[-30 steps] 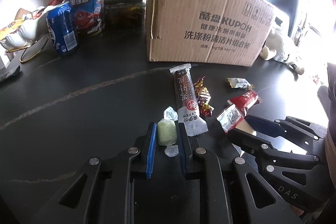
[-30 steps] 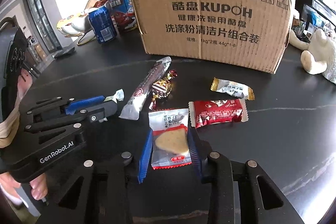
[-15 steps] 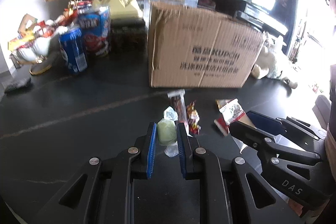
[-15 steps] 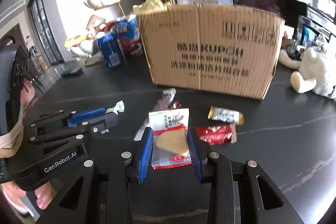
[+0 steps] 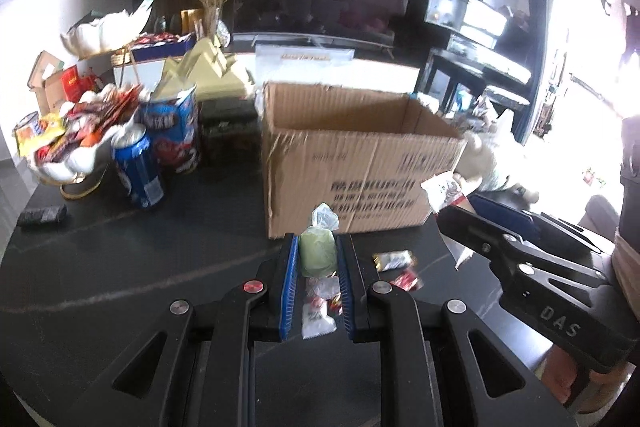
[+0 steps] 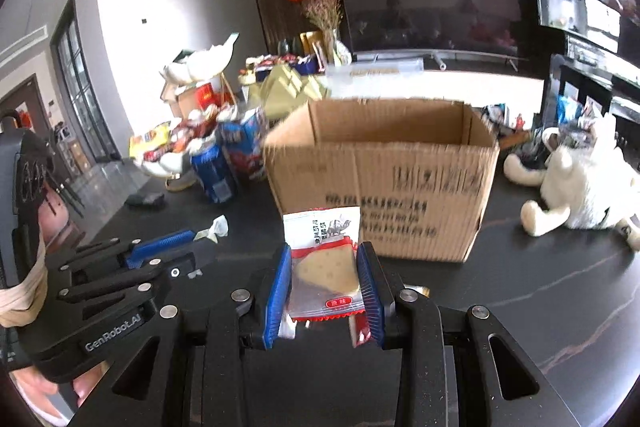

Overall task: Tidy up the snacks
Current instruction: 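Carry the candy and biscuit packet into the box while opening both tools to release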

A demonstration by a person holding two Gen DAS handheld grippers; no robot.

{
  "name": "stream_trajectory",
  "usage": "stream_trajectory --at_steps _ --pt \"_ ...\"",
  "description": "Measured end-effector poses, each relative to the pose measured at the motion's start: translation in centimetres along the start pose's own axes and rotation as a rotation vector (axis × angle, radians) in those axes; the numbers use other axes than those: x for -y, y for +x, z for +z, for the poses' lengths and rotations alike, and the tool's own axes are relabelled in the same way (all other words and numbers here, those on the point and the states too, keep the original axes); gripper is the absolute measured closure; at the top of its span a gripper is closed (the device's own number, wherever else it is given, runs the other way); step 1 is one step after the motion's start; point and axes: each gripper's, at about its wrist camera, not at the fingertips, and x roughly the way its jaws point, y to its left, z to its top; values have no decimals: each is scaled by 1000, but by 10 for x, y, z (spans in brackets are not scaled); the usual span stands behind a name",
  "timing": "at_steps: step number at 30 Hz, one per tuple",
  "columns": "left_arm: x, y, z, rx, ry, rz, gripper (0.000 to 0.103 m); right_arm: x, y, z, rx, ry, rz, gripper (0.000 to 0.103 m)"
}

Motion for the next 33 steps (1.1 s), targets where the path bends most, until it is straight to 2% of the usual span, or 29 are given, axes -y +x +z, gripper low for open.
stream_trajectory --at_steps 9,19,25,33 --pt "10 -9 54 41 59 9 83 9 -5 51 43 1 -42 68" --pt "12 15 105 40 93 25 83 25 13 96 47 15 -67 68" --pt "12 36 123 36 98 23 83 39 32 110 29 26 -76 68" --pt "11 73 135 -7 103 23 83 56 60 116 4 69 -80 68"
